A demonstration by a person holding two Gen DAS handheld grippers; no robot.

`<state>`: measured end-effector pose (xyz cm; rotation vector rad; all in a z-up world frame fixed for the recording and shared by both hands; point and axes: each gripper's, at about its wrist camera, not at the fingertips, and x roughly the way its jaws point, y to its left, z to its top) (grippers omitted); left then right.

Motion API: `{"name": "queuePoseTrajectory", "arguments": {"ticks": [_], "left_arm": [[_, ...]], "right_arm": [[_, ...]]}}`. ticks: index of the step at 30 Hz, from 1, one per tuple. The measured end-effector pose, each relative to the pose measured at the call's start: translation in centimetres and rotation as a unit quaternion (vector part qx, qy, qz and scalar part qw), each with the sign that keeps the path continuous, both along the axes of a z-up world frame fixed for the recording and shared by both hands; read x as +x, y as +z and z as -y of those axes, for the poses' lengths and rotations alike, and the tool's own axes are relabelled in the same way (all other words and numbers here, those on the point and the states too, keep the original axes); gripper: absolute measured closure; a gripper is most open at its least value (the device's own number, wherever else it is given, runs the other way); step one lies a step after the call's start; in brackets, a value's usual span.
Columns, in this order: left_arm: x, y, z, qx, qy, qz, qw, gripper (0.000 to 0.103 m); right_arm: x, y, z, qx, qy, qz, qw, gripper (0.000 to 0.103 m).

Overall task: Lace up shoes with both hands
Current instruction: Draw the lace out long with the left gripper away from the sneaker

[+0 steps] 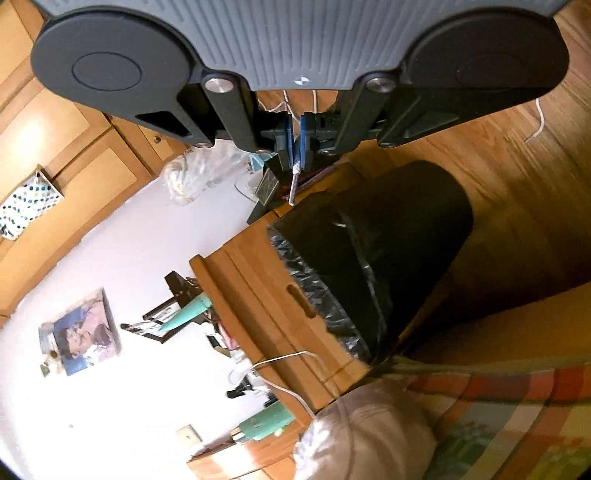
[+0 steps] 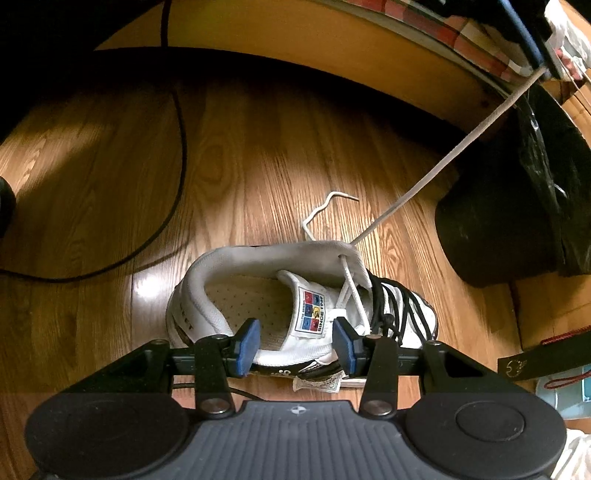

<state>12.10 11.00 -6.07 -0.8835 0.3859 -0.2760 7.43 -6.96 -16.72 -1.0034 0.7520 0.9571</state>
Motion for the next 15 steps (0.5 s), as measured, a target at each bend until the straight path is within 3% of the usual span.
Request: {"name": "queuePoseTrajectory", "arguments": {"ticks": [5, 15], "left_arm": [[-0.3, 1.3, 0.8, 0.034, -0.01, 0.026, 0.999, 0.099], [-0.5, 0.6, -0.3, 0.015, 0.008, 0.014, 0.9998, 0.099]], "right_arm": [[0.2, -0.1, 0.0, 0.002, -0.001, 0.0, 1.0, 0.054], [0.2, 0.0, 0.1, 0.003, -0.003, -0.001, 1.0, 0.054]]}}
